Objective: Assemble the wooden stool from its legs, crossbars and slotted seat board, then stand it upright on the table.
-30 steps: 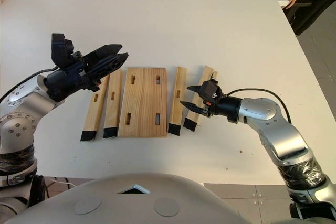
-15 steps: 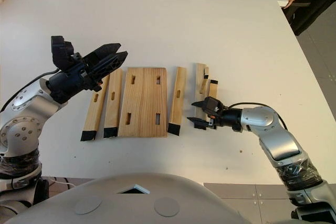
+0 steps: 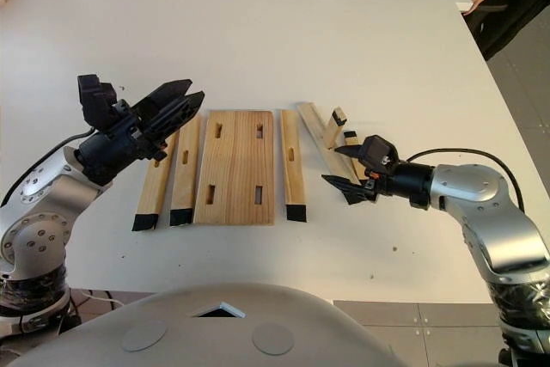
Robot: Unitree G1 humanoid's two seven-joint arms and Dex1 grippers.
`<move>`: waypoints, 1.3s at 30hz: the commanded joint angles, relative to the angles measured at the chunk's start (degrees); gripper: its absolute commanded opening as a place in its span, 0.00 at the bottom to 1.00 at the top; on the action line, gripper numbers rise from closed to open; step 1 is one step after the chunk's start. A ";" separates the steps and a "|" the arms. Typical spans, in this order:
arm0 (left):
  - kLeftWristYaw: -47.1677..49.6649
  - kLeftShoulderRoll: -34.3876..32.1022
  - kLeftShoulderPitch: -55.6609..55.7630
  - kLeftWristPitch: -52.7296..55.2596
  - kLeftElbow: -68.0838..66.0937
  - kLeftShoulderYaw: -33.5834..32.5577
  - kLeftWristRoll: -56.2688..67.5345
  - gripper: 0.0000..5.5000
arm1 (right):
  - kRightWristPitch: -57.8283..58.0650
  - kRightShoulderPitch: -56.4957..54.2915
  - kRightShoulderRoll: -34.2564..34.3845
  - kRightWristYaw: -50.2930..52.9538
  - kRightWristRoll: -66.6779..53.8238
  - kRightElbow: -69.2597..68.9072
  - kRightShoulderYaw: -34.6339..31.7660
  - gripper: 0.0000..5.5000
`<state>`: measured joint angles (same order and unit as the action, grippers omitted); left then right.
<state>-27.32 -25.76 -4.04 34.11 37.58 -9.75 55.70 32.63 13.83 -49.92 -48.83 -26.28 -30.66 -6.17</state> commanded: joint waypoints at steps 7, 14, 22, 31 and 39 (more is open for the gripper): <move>1.49 0.46 -0.50 -1.34 0.04 0.00 -1.45 0.40 | -0.62 0.50 6.08 8.78 5.79 3.18 3.07 0.60; 2.21 0.74 -1.57 -1.05 0.24 0.48 -1.72 0.40 | -0.94 0.75 9.38 11.97 7.74 4.72 4.25 0.60; 1.77 -0.21 0.00 -0.09 -0.74 0.42 -0.99 0.40 | -4.11 0.76 11.31 13.51 11.77 6.67 6.41 0.60; 1.78 -0.08 0.35 -0.19 -1.25 1.00 -1.32 0.40 | -6.49 0.50 13.06 13.68 14.21 10.33 7.26 0.60; 1.50 -0.02 1.19 -0.61 -2.14 1.35 -1.89 0.40 | -7.66 1.05 13.85 12.82 15.73 12.82 8.94 0.60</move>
<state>-25.50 -25.29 -3.58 33.22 35.79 -8.73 54.20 25.19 14.88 -36.36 -35.60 -10.62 -18.66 2.39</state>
